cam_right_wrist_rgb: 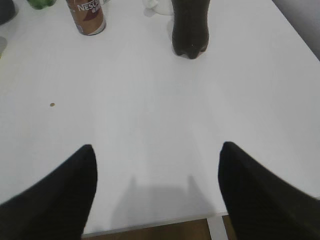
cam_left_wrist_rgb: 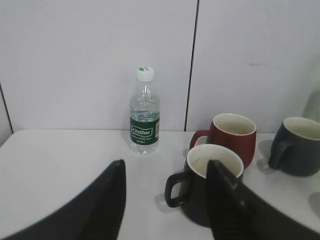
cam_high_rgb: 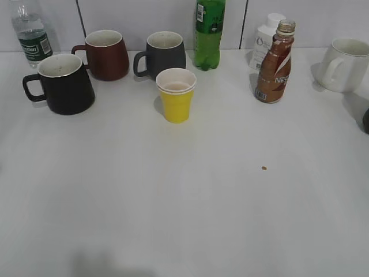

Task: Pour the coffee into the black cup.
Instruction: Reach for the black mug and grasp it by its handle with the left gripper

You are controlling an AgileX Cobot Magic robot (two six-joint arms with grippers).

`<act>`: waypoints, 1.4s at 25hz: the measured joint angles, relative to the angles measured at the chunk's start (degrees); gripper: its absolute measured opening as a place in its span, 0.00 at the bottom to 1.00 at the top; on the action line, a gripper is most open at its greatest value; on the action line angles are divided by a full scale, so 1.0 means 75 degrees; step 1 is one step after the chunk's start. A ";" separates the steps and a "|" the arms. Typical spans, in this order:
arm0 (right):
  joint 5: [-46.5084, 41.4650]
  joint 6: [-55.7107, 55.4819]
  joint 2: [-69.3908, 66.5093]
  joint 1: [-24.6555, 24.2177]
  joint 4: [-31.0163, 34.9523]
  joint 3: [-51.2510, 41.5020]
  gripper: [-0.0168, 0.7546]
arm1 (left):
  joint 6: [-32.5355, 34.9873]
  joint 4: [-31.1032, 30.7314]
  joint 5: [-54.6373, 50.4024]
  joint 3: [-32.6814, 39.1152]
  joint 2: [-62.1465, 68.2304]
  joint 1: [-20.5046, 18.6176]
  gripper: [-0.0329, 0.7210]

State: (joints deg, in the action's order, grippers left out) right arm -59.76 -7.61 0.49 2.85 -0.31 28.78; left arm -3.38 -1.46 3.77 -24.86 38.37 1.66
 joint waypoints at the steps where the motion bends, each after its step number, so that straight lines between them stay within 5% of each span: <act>1: 0.0000 0.0000 0.0000 0.0000 0.0000 0.0000 0.78 | 0.0000 0.0000 0.0496 0.0293 0.0207 0.0000 0.57; 13: 0.0000 0.0000 0.0000 0.0000 0.0042 0.0000 0.78 | 0.0014 0.0059 0.3188 0.1051 0.2639 0.0594 0.57; 26: 0.0000 0.0000 0.0000 0.0000 0.0042 0.0000 0.78 | 0.0014 0.0052 0.4423 0.1051 0.4391 0.0596 0.57; 35: 0.0000 0.0000 0.0000 0.0000 0.0042 0.0000 0.78 | 0.0014 0.0194 0.6759 0.1044 0.6691 0.0596 0.57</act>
State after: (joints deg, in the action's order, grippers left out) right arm -59.76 -7.61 0.49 2.85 0.00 28.78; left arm -3.27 0.00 54.46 -17.03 88.55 6.13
